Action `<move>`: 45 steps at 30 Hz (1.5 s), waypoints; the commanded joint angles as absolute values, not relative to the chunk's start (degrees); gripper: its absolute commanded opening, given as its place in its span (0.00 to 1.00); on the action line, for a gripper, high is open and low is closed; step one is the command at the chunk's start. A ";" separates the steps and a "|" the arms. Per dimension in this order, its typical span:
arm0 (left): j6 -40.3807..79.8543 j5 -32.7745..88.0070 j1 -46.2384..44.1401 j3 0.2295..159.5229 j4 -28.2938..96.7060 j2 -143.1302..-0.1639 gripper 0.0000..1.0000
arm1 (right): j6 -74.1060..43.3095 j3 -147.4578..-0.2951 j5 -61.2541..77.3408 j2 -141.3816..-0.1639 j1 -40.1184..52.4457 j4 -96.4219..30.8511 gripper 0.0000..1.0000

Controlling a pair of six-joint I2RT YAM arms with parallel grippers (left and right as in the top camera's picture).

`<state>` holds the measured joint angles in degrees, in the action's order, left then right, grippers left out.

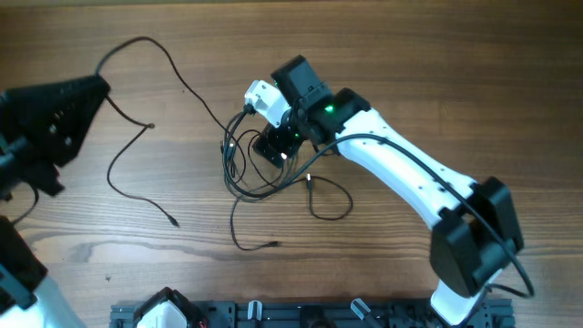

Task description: Untangle cables

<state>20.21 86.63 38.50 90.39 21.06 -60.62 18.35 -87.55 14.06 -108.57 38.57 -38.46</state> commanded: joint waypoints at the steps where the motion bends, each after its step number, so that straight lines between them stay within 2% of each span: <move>1: 21.43 80.95 39.44 90.50 24.05 -64.69 0.04 | 18.83 -87.53 17.08 -112.25 38.57 -38.41 0.99; 4: 19.40 75.31 41.82 90.50 30.70 -70.22 0.04 | 15.77 -87.53 13.78 -112.95 38.54 -37.76 0.99; 7: 11.51 66.70 42.94 90.50 41.65 -75.68 0.04 | 11.60 -87.53 10.98 -112.95 38.54 -35.92 1.00; 10: 9.21 50.74 42.94 90.50 49.04 -78.00 0.04 | 5.19 -87.53 14.48 -112.99 38.54 -31.14 1.00; 15: 17.12 23.44 42.94 90.50 53.91 -78.02 0.04 | -0.51 -87.50 19.64 -113.08 38.72 -28.58 1.00; 18: 21.28 13.47 42.94 90.50 56.05 -78.02 0.04 | -3.33 -87.26 19.59 -113.06 38.72 -28.40 0.99; 21: 22.74 11.40 42.94 90.50 56.71 -78.02 0.04 | -6.17 -85.91 19.64 -113.12 38.72 -27.66 0.98; 23: 23.03 9.41 42.94 90.48 56.93 -78.02 0.04 | -6.15 -84.33 19.68 -113.47 39.11 -27.51 0.90; 26: 22.90 13.54 42.44 90.43 56.66 -78.89 0.04 | -0.49 -83.96 25.78 -115.48 40.62 -26.59 0.93; 27: 18.92 21.80 40.95 90.43 55.35 -79.83 0.04 | 1.52 -83.96 27.77 -115.68 41.63 -24.27 0.98; 30: 8.21 43.20 32.97 90.43 51.96 -81.54 0.04 | 3.07 -84.88 27.97 -115.61 43.33 -19.57 1.00; 32: 6.15 49.10 25.85 90.43 49.69 -81.60 0.04 | 3.40 -88.03 27.99 -114.52 43.44 -20.91 1.00; 37: 7.27 54.02 16.69 90.43 40.07 -81.06 0.04 | 5.32 -89.25 27.94 -105.43 43.44 -22.57 1.00; 41: 17.56 60.66 16.36 90.43 32.77 -78.39 0.04 | 6.04 -89.25 27.86 -101.03 43.44 -21.82 1.00; 45: 20.27 60.66 16.36 90.45 32.69 -72.40 0.04 | 5.96 -89.25 21.06 -100.49 43.44 -16.91 1.00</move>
<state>17.15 58.65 16.40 90.15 33.06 -76.93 5.26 -88.05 25.08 -101.67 43.68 -19.11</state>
